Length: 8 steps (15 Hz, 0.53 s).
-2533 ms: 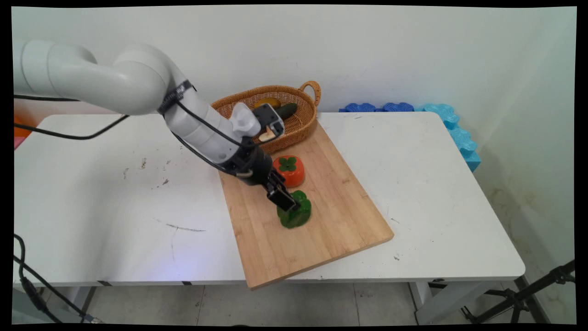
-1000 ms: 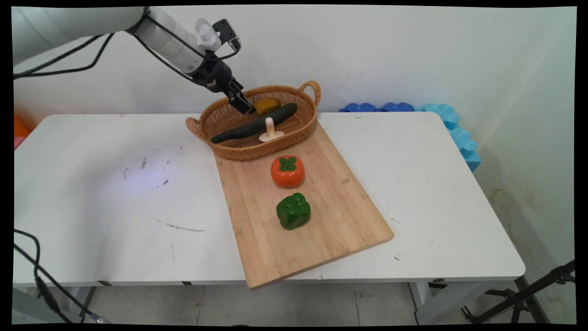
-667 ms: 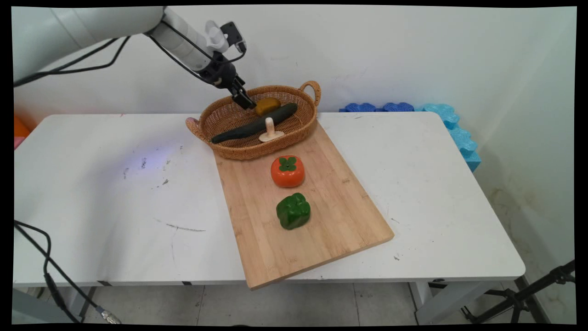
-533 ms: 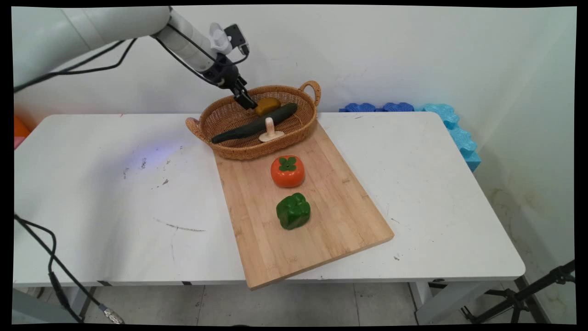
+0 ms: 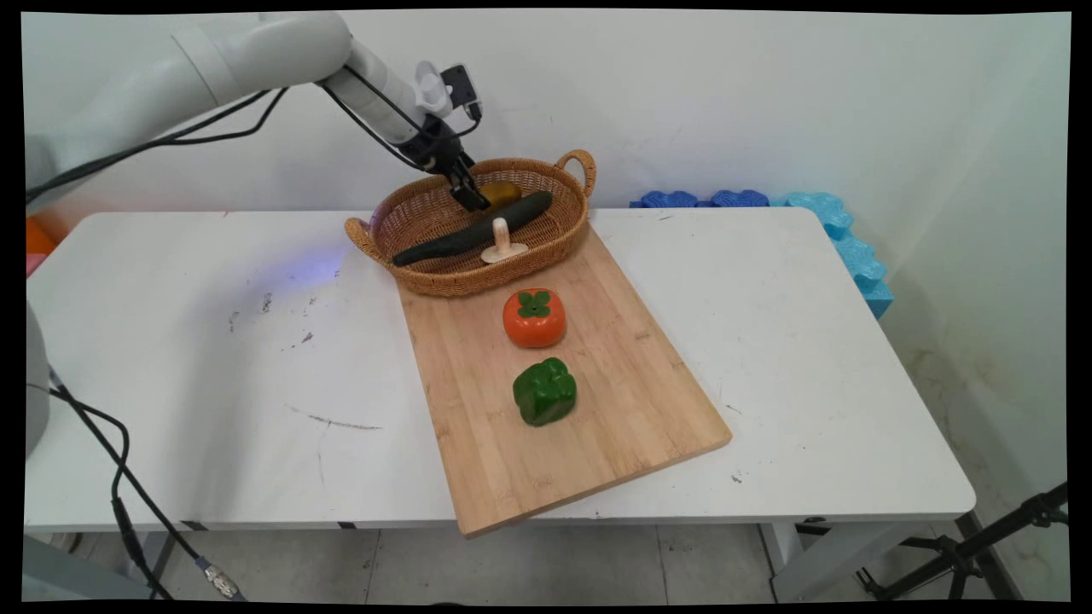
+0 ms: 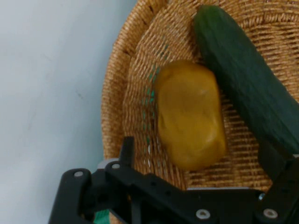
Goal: Pick up the potato from the vegetable basket
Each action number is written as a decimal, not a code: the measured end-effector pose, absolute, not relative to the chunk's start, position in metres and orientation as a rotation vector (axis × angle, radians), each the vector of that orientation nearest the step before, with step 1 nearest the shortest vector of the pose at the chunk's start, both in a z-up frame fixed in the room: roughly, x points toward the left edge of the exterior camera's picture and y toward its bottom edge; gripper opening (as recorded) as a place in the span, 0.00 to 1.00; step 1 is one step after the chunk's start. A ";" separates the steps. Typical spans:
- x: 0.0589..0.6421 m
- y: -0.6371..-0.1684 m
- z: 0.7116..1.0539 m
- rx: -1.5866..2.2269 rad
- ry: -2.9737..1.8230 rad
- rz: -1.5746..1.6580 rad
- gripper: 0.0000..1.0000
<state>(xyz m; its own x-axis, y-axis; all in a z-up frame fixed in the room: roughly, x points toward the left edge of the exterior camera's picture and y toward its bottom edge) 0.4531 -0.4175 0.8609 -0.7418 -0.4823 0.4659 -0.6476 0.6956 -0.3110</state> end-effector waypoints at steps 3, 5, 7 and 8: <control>0.449 -0.424 0.853 0.865 -2.566 0.654 1.00; 0.447 -0.429 0.849 0.851 -2.571 0.650 1.00; 0.445 -0.432 0.845 0.843 -2.574 0.649 1.00; 0.445 -0.434 0.844 0.838 -2.576 0.648 1.00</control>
